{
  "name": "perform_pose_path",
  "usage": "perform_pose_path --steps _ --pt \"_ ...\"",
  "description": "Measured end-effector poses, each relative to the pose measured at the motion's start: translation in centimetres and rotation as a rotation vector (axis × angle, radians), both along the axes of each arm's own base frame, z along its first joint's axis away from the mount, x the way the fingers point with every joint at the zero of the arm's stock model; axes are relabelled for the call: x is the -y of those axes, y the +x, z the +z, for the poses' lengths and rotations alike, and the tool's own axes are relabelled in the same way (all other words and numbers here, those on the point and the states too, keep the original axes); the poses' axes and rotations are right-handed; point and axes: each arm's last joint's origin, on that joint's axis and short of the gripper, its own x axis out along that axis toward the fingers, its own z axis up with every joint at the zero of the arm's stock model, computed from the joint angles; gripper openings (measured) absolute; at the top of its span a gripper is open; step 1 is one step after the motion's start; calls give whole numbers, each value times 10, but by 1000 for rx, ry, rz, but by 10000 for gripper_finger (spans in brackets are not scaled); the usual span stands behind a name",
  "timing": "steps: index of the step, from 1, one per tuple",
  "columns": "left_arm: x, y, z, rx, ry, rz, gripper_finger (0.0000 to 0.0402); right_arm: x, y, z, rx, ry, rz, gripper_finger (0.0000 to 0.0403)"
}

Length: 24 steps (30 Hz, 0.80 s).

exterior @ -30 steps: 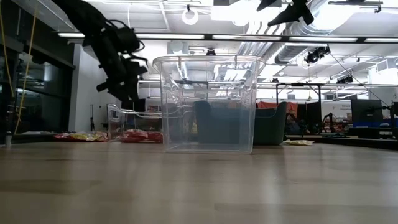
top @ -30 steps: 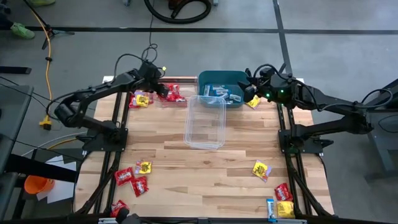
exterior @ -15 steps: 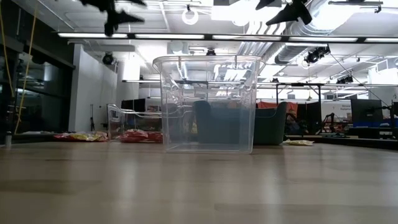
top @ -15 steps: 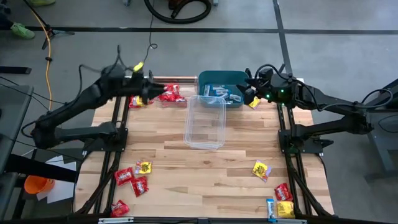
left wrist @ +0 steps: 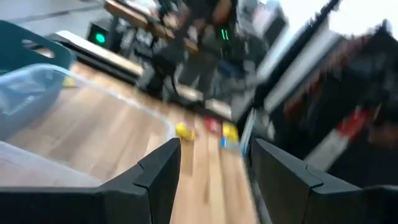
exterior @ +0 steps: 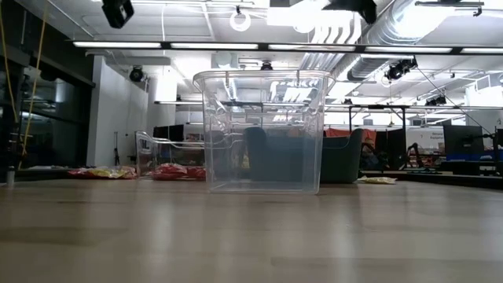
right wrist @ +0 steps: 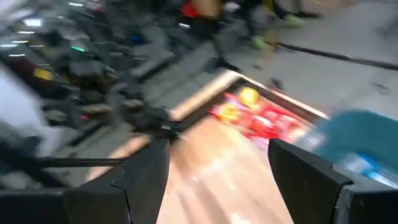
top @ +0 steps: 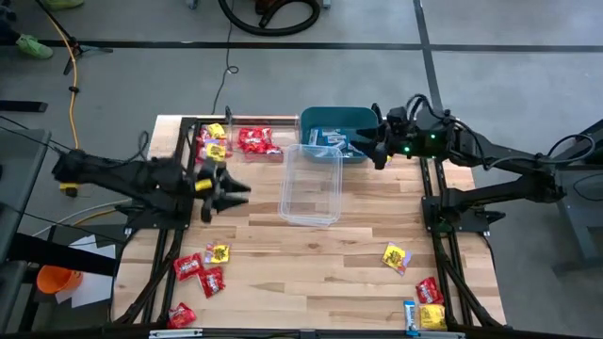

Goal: Sort candy
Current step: Put the red candy into the transparent bin

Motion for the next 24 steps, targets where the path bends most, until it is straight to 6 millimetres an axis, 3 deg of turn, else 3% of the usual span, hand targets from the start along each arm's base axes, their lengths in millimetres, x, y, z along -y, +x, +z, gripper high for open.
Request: perform_pose_path --steps 5,13,19,24 --pt "20 7 6 -99 207 -146 186 -12 8 10 102 -77 102 268" --pt "51 -6 3 -575 466 -490 186 -20 26 2 96 -13 86 268" --pt "98 -10 -14 -693 443 -666 186 -30 37 -6 65 35 143 268" --pt "143 -12 -42 -784 520 -647 186 -37 38 -9 34 58 252 268"
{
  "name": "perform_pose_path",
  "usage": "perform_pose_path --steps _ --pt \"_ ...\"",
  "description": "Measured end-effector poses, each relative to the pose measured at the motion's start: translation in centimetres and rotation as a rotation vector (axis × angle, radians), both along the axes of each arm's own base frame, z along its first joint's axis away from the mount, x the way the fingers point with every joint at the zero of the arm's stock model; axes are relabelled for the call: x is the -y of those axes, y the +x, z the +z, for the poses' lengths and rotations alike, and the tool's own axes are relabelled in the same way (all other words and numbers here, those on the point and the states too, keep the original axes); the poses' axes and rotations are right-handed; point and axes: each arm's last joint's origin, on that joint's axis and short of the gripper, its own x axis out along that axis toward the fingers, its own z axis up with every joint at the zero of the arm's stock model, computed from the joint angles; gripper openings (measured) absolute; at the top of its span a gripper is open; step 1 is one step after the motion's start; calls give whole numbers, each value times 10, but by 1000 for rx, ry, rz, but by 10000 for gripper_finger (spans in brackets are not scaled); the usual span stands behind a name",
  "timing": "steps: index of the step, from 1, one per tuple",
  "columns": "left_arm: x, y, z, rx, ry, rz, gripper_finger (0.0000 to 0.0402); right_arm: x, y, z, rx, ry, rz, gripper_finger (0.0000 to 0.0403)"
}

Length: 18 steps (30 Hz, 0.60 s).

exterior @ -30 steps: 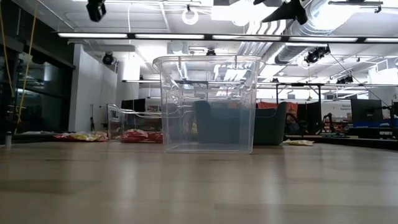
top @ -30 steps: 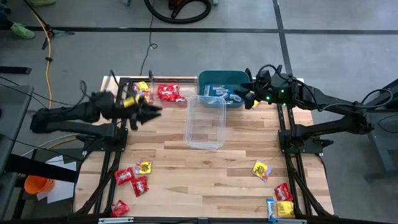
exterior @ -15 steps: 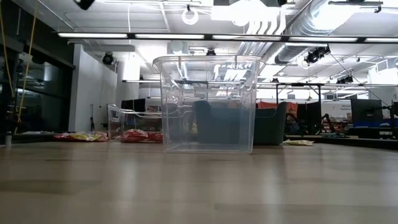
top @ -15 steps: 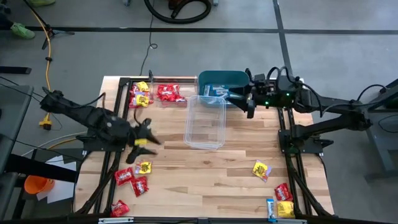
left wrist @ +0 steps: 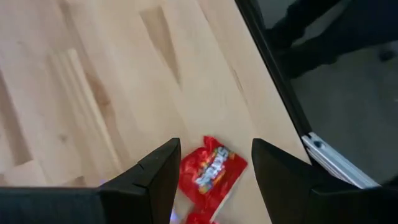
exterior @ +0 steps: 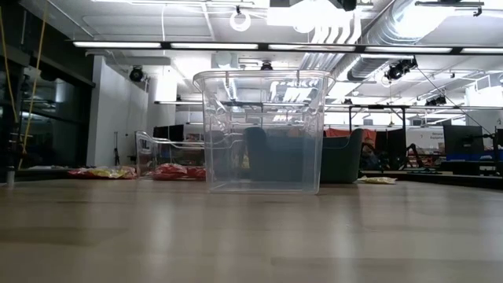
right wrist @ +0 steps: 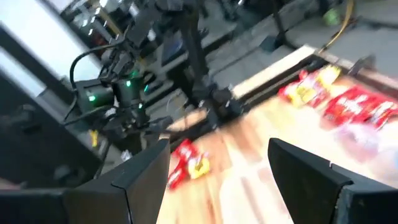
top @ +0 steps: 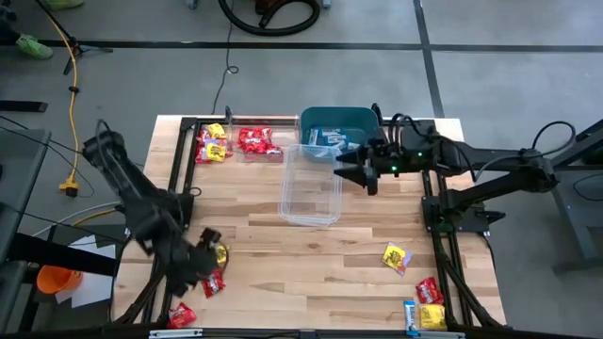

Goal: Sort candy
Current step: Put the red candy into the transparent bin

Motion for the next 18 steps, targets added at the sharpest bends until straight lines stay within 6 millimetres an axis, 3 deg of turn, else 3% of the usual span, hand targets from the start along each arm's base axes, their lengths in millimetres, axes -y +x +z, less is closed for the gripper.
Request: perform_pose_path --steps 7,12,18 --pt "50 2 -48 -187 17 -10 186 -5 -6 -11 -133 40 130 268" --pt "57 5 -75 -331 79 83 186 -6 -11 -21 -244 54 151 268" --pt "56 11 -94 -374 93 291 186 -6 -14 -27 -316 58 150 268"
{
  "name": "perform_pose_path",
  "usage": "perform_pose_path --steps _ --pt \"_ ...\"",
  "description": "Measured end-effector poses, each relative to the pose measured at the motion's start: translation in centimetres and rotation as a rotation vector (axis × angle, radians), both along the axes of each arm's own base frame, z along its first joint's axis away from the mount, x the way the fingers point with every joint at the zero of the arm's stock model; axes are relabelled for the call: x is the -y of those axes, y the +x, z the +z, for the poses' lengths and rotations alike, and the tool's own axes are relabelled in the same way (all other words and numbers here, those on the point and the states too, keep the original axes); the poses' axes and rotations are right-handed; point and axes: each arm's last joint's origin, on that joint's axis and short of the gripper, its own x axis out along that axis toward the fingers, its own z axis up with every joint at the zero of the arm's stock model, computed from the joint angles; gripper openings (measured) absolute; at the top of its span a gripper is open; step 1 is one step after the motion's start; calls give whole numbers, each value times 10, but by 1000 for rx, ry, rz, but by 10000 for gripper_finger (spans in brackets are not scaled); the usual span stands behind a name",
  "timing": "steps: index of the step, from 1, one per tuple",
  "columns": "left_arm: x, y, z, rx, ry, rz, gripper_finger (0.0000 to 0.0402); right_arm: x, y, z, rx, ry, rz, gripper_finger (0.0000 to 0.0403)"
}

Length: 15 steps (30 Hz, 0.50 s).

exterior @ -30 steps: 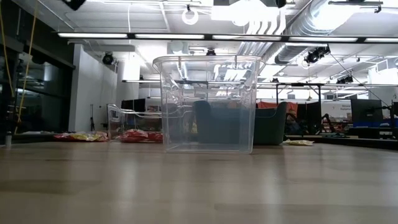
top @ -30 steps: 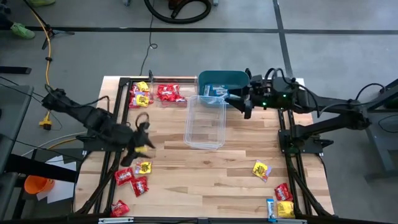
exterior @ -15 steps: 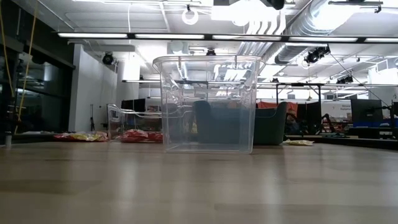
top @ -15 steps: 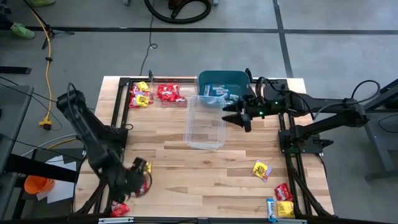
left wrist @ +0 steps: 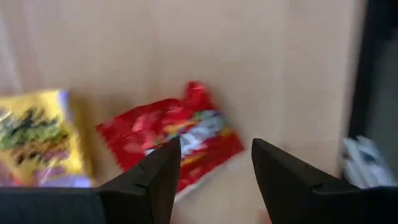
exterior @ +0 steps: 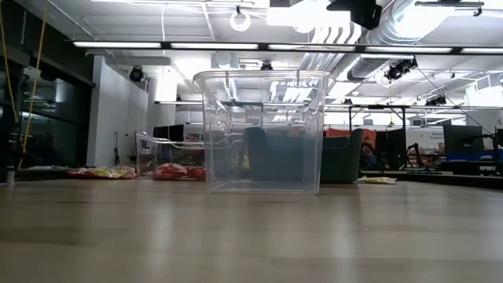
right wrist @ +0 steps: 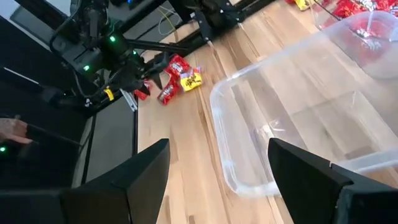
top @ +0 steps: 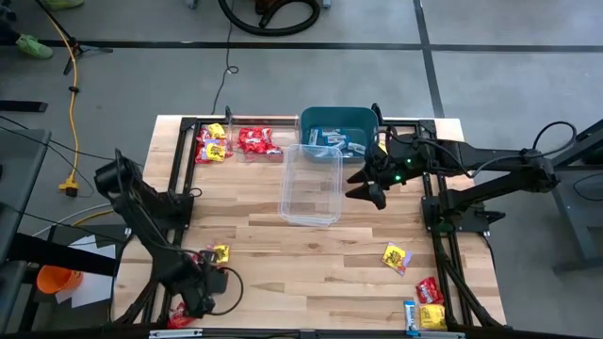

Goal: Sort candy
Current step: Put the red candy into the transparent bin

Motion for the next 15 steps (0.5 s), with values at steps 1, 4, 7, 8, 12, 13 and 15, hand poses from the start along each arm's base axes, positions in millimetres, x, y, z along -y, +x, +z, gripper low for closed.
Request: perform_pose_path --steps 1,4,7,8,12,13,15 --pt "-2 -1 -4 -8 13 32 186 0 0 0 -6 0 0 268" --pt "-10 -7 -17 -47 48 130 186 0 -1 -1 -11 0 0 268" --pt "-16 -10 -26 -59 66 204 186 0 -1 -1 -12 0 0 268" --pt "-17 -11 -28 -54 64 215 186 0 -1 -1 -11 0 0 268" --pt "-20 -13 -34 -24 61 237 186 0 -1 -1 -11 -2 -2 268" --pt "-21 -13 -36 -24 60 247 186 0 -1 -1 -11 -4 -6 268" --pt "-23 -14 -38 -29 65 273 178 0 -1 -1 -11 -7 -11 268"
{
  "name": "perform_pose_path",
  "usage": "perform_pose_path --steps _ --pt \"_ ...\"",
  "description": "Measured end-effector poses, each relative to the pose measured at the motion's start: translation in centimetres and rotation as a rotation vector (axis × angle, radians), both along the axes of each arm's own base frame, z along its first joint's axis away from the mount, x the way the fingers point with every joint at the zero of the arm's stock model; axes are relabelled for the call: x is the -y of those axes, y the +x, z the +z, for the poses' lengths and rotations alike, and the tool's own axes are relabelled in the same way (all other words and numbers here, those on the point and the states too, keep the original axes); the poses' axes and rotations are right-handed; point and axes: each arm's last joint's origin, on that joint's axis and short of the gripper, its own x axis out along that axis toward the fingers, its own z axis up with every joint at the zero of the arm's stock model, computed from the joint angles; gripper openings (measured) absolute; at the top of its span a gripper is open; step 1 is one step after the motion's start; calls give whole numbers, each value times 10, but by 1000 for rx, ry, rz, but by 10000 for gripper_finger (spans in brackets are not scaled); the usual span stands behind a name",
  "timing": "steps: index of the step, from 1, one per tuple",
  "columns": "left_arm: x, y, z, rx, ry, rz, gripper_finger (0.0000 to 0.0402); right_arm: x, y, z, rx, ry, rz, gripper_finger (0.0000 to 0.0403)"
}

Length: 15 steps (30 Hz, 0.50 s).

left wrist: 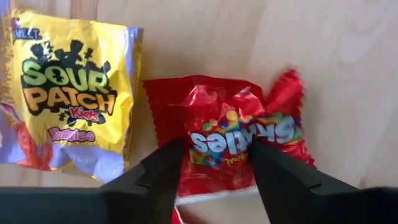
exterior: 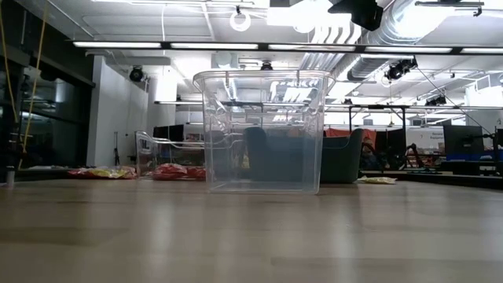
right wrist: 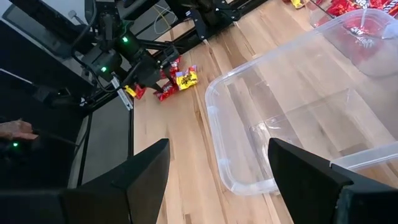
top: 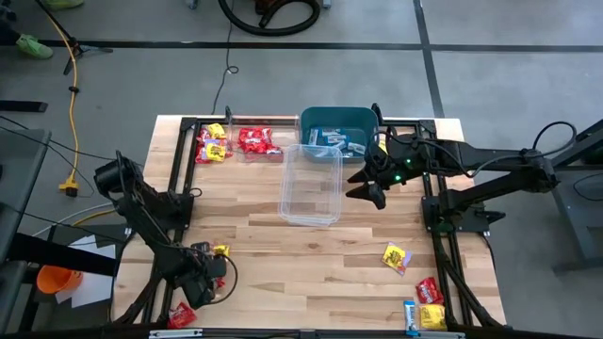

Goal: Sort candy
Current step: Put the red candy into the transparent bin

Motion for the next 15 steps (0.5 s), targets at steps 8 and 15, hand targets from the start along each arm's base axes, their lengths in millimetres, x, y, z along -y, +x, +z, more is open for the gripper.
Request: perform_pose_path --steps 8,15 --pt "-1 -2 16 17 -112 20 19 0 0 0 0 0 0 268" --pt "-23 -7 94 261 -391 4 14 0 0 0 2 -1 -1 268"
